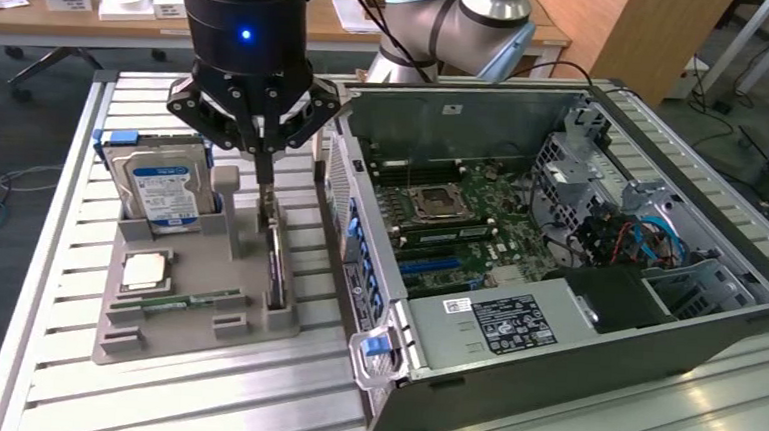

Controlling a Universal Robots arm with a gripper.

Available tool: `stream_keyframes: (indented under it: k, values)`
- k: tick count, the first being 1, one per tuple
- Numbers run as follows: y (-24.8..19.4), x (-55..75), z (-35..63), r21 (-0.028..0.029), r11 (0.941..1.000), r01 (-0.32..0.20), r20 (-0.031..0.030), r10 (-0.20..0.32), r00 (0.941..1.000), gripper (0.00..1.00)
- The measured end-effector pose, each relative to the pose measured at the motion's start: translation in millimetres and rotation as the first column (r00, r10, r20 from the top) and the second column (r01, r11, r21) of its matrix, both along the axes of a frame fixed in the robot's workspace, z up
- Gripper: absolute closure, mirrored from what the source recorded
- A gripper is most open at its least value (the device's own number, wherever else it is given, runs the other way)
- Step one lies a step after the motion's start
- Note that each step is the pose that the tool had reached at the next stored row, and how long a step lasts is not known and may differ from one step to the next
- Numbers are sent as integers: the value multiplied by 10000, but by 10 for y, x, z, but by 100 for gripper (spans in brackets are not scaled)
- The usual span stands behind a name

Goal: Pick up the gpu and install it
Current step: 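Pick up the gpu and move the gpu toward the slot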

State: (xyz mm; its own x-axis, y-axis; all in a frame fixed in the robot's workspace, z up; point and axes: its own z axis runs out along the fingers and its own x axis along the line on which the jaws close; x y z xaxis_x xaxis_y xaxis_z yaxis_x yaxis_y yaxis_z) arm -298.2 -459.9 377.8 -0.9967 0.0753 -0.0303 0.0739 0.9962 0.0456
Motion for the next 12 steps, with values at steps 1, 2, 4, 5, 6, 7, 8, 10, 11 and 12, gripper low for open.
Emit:
stream_keyframes:
  k: [1,2,4,5,6,7,8,10,11,12]
  values:
    - [0,0,0,0,10000,0,0,0,10000,89]
    - [0,0,0,0,10000,0,0,0,10000,83]
    - [0,0,0,0,10000,0,0,0,10000,77]
    - [0,0,0,0,10000,-1,0,1,10000,71]
    - [0,0,0,0,10000,-1,0,1,10000,65]
    - [0,0,0,0,10000,0,0,0,10000,65]
    - [0,0,0,0,10000,0,1,0,10000,65]
    - [0,0,0,0,10000,0,0,0,10000,58]
    - [0,0,0,0,10000,0,0,0,10000,58]
    - [0,0,0,0,10000,0,0,0,10000,58]
